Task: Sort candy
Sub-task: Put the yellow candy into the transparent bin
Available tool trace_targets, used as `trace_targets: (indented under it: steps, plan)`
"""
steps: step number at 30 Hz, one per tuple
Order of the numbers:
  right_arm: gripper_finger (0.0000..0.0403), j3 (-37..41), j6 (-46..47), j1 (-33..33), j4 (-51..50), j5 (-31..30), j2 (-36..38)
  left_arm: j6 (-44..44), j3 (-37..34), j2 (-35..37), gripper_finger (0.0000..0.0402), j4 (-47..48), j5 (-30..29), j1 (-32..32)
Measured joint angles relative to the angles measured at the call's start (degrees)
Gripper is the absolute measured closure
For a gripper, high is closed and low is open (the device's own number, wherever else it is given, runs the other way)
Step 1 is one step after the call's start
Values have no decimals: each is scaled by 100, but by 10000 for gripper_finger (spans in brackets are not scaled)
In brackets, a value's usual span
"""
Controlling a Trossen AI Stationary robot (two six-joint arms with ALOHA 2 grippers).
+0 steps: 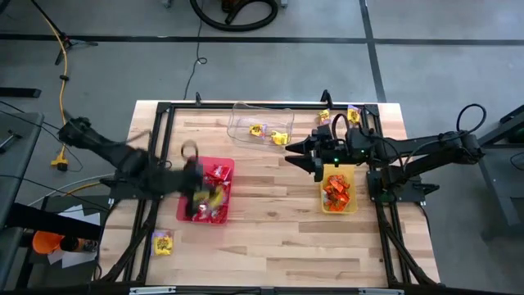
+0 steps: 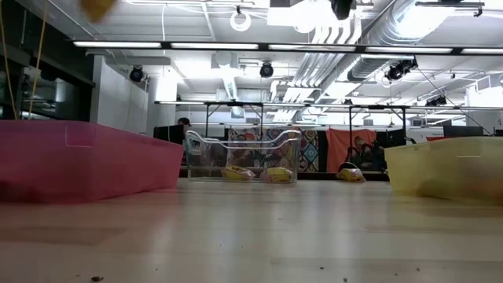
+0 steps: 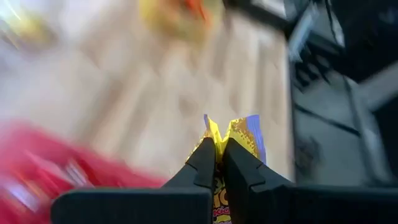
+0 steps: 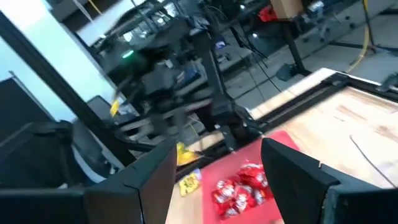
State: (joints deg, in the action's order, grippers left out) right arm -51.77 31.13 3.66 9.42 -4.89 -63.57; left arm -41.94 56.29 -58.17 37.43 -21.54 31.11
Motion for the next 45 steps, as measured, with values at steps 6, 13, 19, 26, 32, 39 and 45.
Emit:
trace_targets:
  steps: [6, 13, 19, 26, 32, 39, 45]
  plan:
    - [174, 0, -4, 162, 262, -120, -13, 2401, -31, 52, 401, -1822, 882, -2079]
    - [174, 0, -188, 404, 266, -439, -17, 2329, -524, -375, 401, -4394, 2627, -3397]
    - [174, 0, -692, 518, 237, -903, -61, 1992, -1263, -425, 401, -5669, 2554, -3279]
    - [174, 0, -870, 496, 261, -1038, -57, 1841, -1657, -418, 401, -6516, 2257, -3228]
    - [174, 0, -959, 496, 237, -1177, -57, 1608, -1643, -490, 401, -6514, 1619, -3496]
    - [174, 0, -979, 496, 199, -1424, -56, 1688, -613, -1404, 401, -5165, 1865, -4742]
    - [174, 0, -918, 496, 198, -1440, -55, 1885, 840, -2707, 401, -3114, 1921, -5755]
